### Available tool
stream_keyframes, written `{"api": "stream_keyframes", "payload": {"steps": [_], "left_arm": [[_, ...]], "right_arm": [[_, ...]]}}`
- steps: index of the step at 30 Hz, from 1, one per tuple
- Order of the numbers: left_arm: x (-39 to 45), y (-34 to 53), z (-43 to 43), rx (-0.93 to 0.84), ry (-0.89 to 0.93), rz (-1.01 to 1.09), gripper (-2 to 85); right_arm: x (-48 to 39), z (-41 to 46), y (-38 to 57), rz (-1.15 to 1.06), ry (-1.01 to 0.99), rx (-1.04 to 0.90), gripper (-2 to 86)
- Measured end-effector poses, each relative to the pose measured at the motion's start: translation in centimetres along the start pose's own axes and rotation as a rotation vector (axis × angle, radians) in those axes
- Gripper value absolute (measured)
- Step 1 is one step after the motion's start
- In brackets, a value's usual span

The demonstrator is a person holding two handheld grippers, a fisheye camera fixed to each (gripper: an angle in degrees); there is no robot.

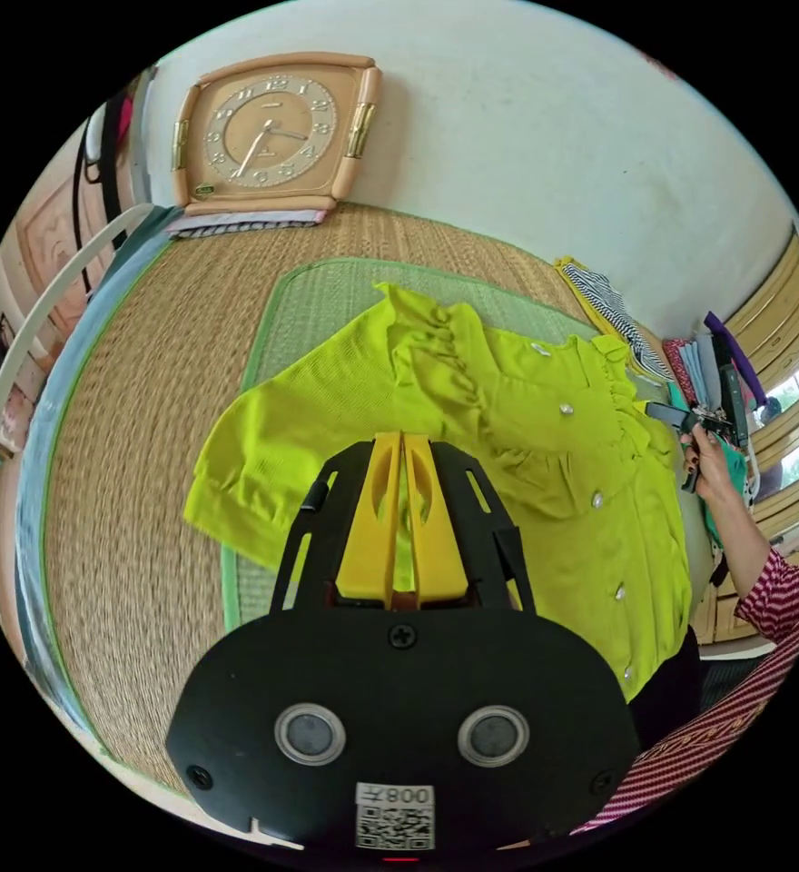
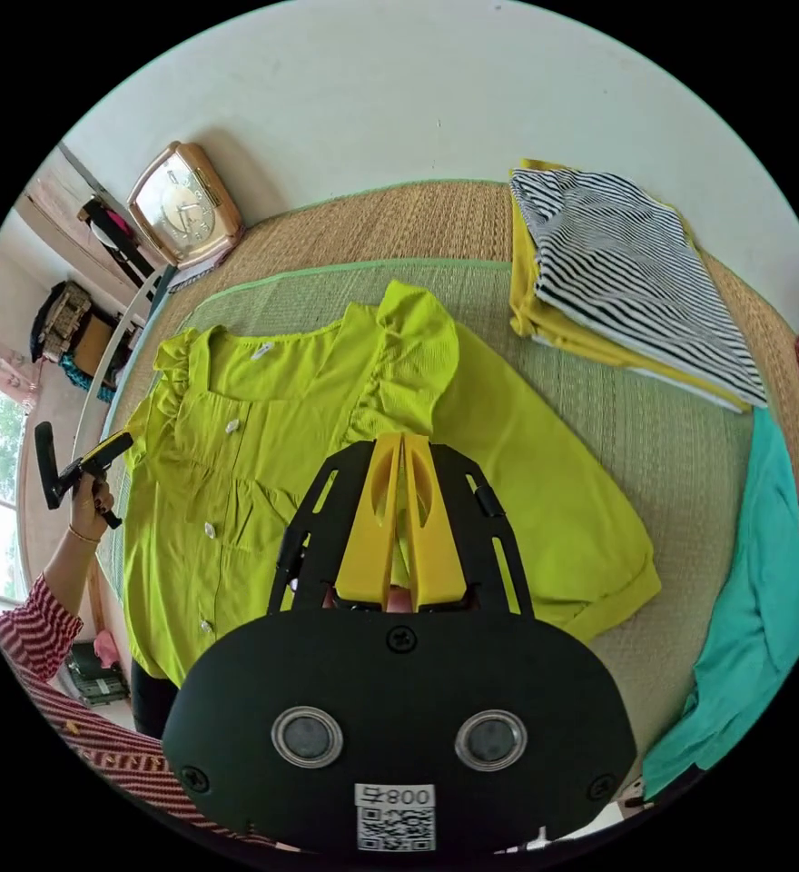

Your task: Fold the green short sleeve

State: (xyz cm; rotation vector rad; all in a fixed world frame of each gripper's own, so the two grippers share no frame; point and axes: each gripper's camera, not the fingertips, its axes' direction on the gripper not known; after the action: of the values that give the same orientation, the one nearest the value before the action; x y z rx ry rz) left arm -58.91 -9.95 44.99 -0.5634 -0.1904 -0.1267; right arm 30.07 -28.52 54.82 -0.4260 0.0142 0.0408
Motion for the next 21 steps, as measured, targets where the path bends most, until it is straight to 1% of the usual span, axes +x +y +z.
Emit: {"api": "stream_keyframes", "payload": {"steps": [1,2,4,5,7,10,11,13,15,18,21], "left_arm": [[-0.7,0.8,0.6,-0.051,-0.028,-0.009,0.2],[-0.9,1.2,0.6,-0.022,-0.005,0.002,0.2],[-2.1,2.0,0.4,-0.032,0.035,-0.091,0.2],[-2.1,2.2,0.3,-0.034,0.026,-0.101,0.2],[-1.3,3.1,-0.9,0.001,0.004,-0.08,0.1],[-0.3,5.0,-1.9,0.006,-0.004,-0.035,0.1],[-0.1,5.4,-1.9,-0.002,-0.015,-0.028,0.1],[-0.4,6.8,-1.0,-0.079,-0.042,-0.02,0.2],[-0.9,7.7,-0.3,-0.121,-0.072,-0.012,0.1],[-1.7,8.6,-0.9,-0.134,-0.117,-0.07,0.1],[-1.2,10.0,-1.8,-0.116,-0.098,-0.04,0.1]], "right_arm": [[0.3,0.6,0.5,0.008,0.01,-0.019,-0.3],[0.9,0.9,1.3,0.01,-0.008,0.005,-0.3],[1.9,1.1,1.2,0.062,-0.057,-0.014,-0.3],[2.3,1.2,1.1,0.075,-0.075,-0.024,-0.2],[2.5,0.9,1.3,0.091,-0.05,-0.029,0.0],[2.1,-0.6,3.3,0.075,-0.058,0.002,0.1],[2.1,-1.1,4.6,0.073,-0.061,0.007,0.1],[2.1,-1.7,7.1,0.076,-0.072,0.004,0.1],[2.0,-1.8,11.0,0.081,-0.071,-0.04,0.1],[1.8,-2.1,15.9,0.096,-0.055,-0.089,0.1],[1.5,-2.6,20.2,0.118,-0.09,-0.105,0.2]]}}
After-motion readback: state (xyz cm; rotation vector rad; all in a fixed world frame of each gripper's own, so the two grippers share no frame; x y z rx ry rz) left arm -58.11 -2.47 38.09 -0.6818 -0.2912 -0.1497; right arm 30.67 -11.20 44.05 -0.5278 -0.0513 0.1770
